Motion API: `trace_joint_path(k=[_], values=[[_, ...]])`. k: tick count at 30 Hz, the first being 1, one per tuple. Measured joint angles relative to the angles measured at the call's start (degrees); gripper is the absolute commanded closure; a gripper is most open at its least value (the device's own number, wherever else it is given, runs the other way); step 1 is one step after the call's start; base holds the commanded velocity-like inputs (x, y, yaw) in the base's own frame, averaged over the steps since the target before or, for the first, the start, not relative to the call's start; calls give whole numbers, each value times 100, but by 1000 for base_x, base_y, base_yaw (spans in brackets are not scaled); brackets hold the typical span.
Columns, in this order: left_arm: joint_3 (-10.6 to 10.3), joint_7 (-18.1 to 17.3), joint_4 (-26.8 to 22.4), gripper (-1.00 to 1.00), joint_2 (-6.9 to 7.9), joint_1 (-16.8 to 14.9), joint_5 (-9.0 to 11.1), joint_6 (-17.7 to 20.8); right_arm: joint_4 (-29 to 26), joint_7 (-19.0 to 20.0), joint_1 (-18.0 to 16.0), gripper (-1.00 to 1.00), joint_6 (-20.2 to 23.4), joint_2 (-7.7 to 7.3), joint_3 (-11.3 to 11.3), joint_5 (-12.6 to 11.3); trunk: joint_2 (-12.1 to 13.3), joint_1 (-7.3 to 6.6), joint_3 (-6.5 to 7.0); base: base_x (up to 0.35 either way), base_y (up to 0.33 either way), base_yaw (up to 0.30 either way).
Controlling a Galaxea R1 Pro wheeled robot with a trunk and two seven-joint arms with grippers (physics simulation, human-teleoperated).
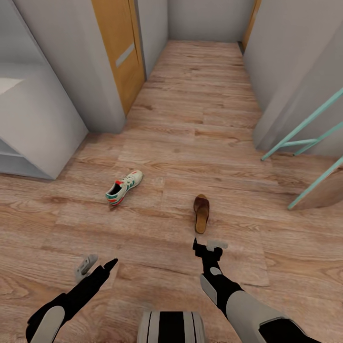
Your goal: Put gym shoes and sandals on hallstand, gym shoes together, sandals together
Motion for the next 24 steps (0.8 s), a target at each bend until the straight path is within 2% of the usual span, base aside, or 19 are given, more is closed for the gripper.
trace_joint_path(k=[3, 7, 11, 24], values=[[-5, 12, 0, -100, -1, 0, -2, 0, 0, -2, 0, -100, 3, 0, 0, 2, -4, 8, -66, 0, 0, 0], [-11, 4, 11, -100, 6, 0, -7, -5, 1, -3, 0, -100, 5, 0, -2, 4, -4, 7, -67, 1, 0, 0], [-32, 9, 272, -100, 18, 0, -28, -27, -2, -3, 0, -100, 6, 0, -8, -7, -4, 7, -67, 104, 3, 0], [-71, 18, 479, -100, 12, -3, -47, -36, -8, -12, 0, -100, 11, 0, -60, -62, -4, 7, -67, 244, 82, 0]])
